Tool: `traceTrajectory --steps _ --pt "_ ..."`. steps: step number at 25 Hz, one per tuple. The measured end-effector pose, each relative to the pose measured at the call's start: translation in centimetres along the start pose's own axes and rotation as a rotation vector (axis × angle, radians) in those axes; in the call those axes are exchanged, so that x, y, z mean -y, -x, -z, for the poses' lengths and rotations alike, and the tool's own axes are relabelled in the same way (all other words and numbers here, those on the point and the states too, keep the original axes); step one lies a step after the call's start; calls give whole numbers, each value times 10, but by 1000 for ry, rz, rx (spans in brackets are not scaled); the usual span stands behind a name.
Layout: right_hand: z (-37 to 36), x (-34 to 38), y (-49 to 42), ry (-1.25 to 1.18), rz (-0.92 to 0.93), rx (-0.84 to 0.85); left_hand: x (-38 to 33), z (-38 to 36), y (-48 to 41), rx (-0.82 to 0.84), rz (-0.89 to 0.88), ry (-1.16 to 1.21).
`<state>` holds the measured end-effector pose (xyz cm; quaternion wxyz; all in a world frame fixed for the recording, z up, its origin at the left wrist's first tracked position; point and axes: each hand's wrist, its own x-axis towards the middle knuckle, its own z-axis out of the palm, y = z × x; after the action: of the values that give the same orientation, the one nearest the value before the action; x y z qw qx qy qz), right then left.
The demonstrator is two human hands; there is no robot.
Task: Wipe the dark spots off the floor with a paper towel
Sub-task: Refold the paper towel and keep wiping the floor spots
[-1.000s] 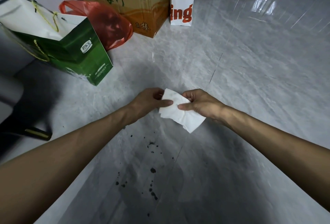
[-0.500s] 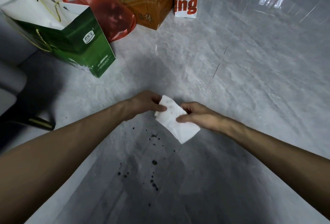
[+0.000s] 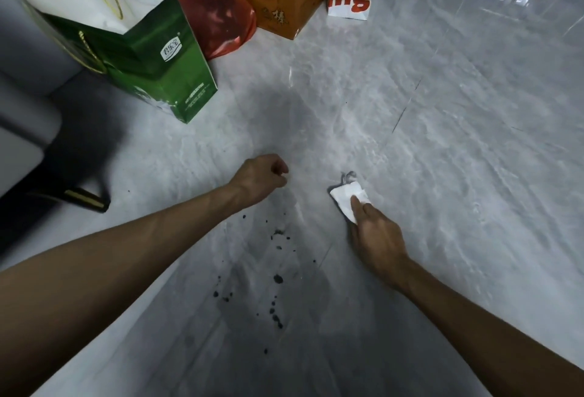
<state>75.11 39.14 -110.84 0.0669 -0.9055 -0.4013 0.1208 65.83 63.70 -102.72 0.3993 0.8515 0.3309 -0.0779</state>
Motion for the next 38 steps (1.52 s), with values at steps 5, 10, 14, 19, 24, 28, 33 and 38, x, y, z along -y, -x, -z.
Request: traceTrajectory --steps 5,10,14,19,24,28,33,38 --pt "-1 49 -57 -349 -70 -145 45 34 57 -145 156 -63" --pt "-13 92 -105 -277 -22 -149 124 17 142 -298 315 -172" --pt "-35 135 -157 -243 165 -174 173 -1 125 -466 257 -191" --pt "-69 228 -60 -226 638 84 186 4 140 -531 330 -147" --pt "-77 233 -25 -76 1239 232 193 3 155 -488 366 -141" --pt "-50 199 -84 84 1254 164 198 10 154 -362 383 -157" --pt "-62 206 -48 -108 588 44 204 15 158 -292 430 -65" --pt "-91 220 82 -80 1102 314 195 3 158 -385 382 -77"
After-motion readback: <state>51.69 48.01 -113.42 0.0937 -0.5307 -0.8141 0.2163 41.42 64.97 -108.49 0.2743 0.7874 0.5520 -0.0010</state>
